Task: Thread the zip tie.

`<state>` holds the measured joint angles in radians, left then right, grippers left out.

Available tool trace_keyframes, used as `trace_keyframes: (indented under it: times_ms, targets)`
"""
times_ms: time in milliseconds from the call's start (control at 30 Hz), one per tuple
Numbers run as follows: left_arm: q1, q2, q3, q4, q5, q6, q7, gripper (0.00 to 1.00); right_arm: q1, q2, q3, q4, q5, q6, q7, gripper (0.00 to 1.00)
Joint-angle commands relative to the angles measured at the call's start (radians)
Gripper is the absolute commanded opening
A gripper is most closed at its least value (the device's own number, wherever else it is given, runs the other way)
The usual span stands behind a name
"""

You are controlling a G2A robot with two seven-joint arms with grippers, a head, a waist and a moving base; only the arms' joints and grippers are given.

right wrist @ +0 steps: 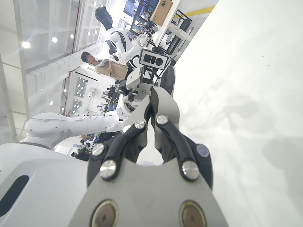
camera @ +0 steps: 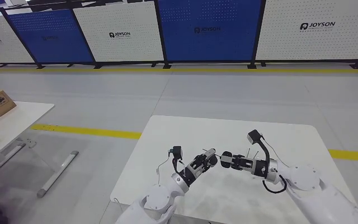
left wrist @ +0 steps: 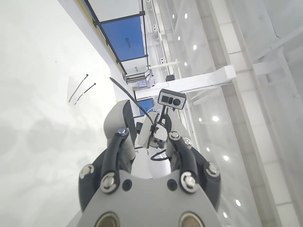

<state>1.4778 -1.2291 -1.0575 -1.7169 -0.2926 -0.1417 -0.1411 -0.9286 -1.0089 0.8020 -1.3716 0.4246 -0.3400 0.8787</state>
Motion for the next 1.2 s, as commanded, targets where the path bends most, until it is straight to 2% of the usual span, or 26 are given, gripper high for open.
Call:
trace_keyframes:
  times_ms: [0,167,300,433,533,667,867,1033,1133,1167]
  targets:
    - [-0.002,-0.001,0.001,-0.001,-0.003,0.001,0.002,0.28,0.000,0.000,0.000,0.000,0.000,0.000,0.000,0.00]
    - [-0.004,-0.003,0.005,0.000,-0.004,0.005,0.001,0.31,0.000,0.000,0.000,0.000,0.000,0.000,0.000,0.00]
    - [-0.007,-0.004,0.007,0.002,-0.015,0.011,-0.006,0.29,0.000,0.000,0.000,0.000,0.000,0.000,0.000,0.00]
    - [-0.013,-0.005,0.007,0.005,-0.022,0.017,-0.007,0.33,0.000,0.000,0.000,0.000,0.000,0.000,0.000,0.00]
    - [-0.024,-0.008,0.008,0.013,-0.036,0.016,-0.002,0.26,0.000,0.000,0.000,0.000,0.000,0.000,0.000,0.00]
    - [-0.031,-0.011,0.011,0.020,-0.040,0.014,0.004,0.10,0.000,0.000,0.000,0.000,0.000,0.000,0.000,0.00]
    - [-0.029,-0.012,0.012,0.030,-0.024,0.011,0.013,0.18,0.000,0.000,0.000,0.000,0.000,0.000,0.000,0.00]
    - [-0.021,-0.011,0.005,0.028,-0.020,0.007,0.011,0.18,0.000,0.000,0.000,0.000,0.000,0.000,0.000,0.00]
    - [-0.017,-0.010,0.001,0.025,-0.016,0.004,0.014,0.15,0.000,0.000,0.000,0.000,0.000,0.000,0.000,0.00]
    - [-0.016,-0.010,0.000,0.024,-0.016,0.003,0.015,0.11,0.000,0.000,0.000,0.000,0.000,0.000,0.000,0.00]
